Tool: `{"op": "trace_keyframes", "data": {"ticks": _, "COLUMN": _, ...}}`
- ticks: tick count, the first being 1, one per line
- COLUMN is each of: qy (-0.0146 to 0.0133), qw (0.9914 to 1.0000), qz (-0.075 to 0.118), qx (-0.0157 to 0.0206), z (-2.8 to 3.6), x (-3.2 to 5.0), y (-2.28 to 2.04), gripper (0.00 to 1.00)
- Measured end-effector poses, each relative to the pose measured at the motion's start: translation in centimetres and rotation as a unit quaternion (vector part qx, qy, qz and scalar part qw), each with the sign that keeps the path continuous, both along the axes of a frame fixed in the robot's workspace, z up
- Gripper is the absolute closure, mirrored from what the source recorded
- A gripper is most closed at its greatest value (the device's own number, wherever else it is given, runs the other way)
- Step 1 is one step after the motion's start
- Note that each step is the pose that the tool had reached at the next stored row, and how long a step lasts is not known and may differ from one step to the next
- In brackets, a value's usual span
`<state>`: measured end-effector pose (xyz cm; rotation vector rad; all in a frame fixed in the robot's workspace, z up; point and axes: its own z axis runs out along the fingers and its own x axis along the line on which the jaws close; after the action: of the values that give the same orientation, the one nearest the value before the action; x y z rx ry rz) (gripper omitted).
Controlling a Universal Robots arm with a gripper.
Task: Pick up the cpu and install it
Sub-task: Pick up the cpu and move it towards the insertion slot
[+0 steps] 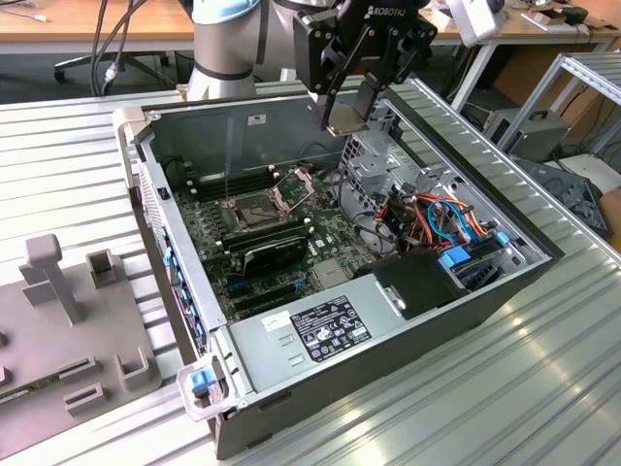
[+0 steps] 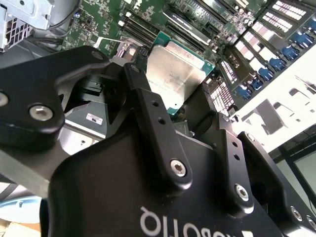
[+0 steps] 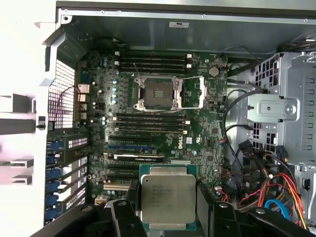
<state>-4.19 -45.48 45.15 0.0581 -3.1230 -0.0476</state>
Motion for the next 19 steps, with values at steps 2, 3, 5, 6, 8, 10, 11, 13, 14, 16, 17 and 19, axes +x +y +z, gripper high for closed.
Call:
{"op": "trace_keyframes", "data": {"ticks": 2, "qy": 0.0001, "qw": 1.00000, "qz": 0.000, "qx": 0.0000, "z": -0.02, "x": 0.29, "y": 0.00, "gripper": 0.45}}
{"op": "trace_keyframes", "data": {"ticks": 3, "qy": 0.0002, "qw": 1.00000, "qz": 0.000, "qx": 0.0000, "z": -0.03, "x": 0.42, "y": 0.00, "gripper": 0.45}}
{"op": "trace_keyframes", "data": {"ticks": 5, "qy": 0.0003, "qw": 1.00000, "qz": 0.000, "qx": 0.0000, "z": -0.05, "x": 0.86, "y": 0.00, "gripper": 0.45}}
{"op": "trace_keyframes", "data": {"ticks": 6, "qy": 0.0005, "qw": 1.00000, "qz": 0.000, "qx": 0.0000, "z": -0.06, "x": 1.08, "y": 0.00, "gripper": 0.45}}
{"op": "trace_keyframes", "data": {"ticks": 8, "qy": 0.0007, "qw": 1.00000, "qz": 0.000, "qx": 0.0000, "z": -0.08, "x": 1.50, "y": 0.00, "gripper": 0.45}}
{"op": "trace_keyframes", "data": {"ticks": 10, "qy": 0.0008, "qw": 1.00000, "qz": 0.000, "qx": 0.0001, "z": -0.17, "x": 1.67, "y": 0.00, "gripper": 0.45}}
{"op": "trace_keyframes", "data": {"ticks": 11, "qy": 0.0008, "qw": 1.00000, "qz": 0.000, "qx": 0.0001, "z": -0.20, "x": 1.67, "y": 0.00, "gripper": 0.45}}
{"op": "trace_keyframes", "data": {"ticks": 13, "qy": 0.0008, "qw": 1.00000, "qz": 0.000, "qx": 0.0005, "z": -0.32, "x": 1.67, "y": 0.00, "gripper": 0.45}}
{"op": "trace_keyframes", "data": {"ticks": 14, "qy": 0.0008, "qw": 1.00000, "qz": 0.000, "qx": 0.0010, "z": -0.37, "x": 1.68, "y": 0.00, "gripper": 0.45}}
{"op": "trace_keyframes", "data": {"ticks": 16, "qy": 0.0008, "qw": 1.00000, "qz": 0.000, "qx": 0.0022, "z": -0.47, "x": 1.67, "y": 0.00, "gripper": 0.45}}
{"op": "trace_keyframes", "data": {"ticks": 17, "qy": 0.0008, "qw": 1.00000, "qz": 0.000, "qx": 0.0028, "z": -0.52, "x": 1.68, "y": 0.00, "gripper": 0.45}}
{"op": "trace_keyframes", "data": {"ticks": 19, "qy": 0.0008, "qw": 1.00000, "qz": 0.000, "qx": 0.0029, "z": -0.60, "x": 1.70, "y": 0.01, "gripper": 0.45}}
